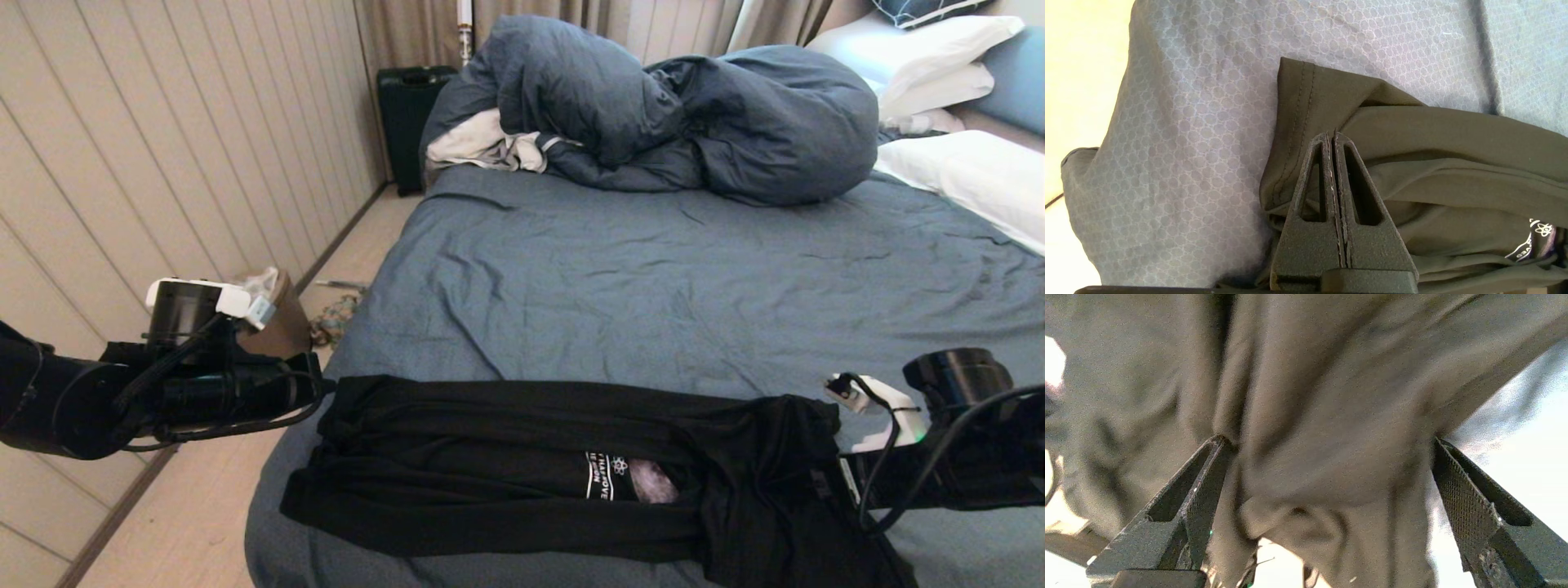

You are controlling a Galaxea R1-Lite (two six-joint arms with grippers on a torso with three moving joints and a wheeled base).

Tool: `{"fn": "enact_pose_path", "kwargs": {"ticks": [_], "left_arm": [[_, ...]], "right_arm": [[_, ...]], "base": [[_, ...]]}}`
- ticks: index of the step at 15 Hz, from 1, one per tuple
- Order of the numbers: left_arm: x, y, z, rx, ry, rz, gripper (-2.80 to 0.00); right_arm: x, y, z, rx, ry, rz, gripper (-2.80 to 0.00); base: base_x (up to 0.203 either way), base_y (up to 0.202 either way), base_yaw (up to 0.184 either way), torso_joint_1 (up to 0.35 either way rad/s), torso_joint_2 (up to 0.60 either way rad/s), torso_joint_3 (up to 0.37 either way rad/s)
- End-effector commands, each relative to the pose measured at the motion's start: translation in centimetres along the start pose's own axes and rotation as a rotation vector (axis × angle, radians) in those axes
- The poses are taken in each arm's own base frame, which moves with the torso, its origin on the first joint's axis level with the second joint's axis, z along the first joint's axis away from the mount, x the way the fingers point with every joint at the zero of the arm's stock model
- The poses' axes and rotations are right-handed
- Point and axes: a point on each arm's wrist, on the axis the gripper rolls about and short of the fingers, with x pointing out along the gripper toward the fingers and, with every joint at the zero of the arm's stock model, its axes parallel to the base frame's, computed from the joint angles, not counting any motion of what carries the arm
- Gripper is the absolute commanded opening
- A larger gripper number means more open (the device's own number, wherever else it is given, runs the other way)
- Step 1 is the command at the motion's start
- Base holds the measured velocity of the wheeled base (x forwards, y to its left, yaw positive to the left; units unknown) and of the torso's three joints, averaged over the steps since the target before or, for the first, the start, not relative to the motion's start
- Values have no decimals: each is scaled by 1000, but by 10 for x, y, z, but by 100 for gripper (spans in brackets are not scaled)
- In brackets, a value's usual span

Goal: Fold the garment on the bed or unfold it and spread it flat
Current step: Fold the black T-shirt

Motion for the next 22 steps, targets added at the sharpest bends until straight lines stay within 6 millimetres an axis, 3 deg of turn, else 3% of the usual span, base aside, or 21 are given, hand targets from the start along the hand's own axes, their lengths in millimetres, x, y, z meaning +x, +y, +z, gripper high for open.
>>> {"fn": "enact_pose_path", "kwargs": {"ticks": [1,7,8,15,19,22], "left_arm": [[0,0,1,-3,-2,-2,-280],[-4,4,9,-18,-36,6,-280],[-3,4,9,-17,-35,7,-280],[-3,4,9,-17,-35,5,-280],[-1,5,8,-22,-29,6,-280],[3,6,8,-22,-22,11,-280]], "right_arm": [[3,-2,-2,6,12,-5,0],[14,9,-4,-11,53,28,0],[14,10,-5,-16,55,23,-280],[18,8,-3,-3,66,11,-280],[1,12,22,-57,-42,-2,-280],[-11,9,29,-38,-56,-24,-280]], "base": [[0,0,0,0,0,0],[0,0,0,0,0,0],[0,0,0,0,0,0],[0,0,0,0,0,0],[0,0,0,0,0,0],[0,0,0,0,0,0]]}}
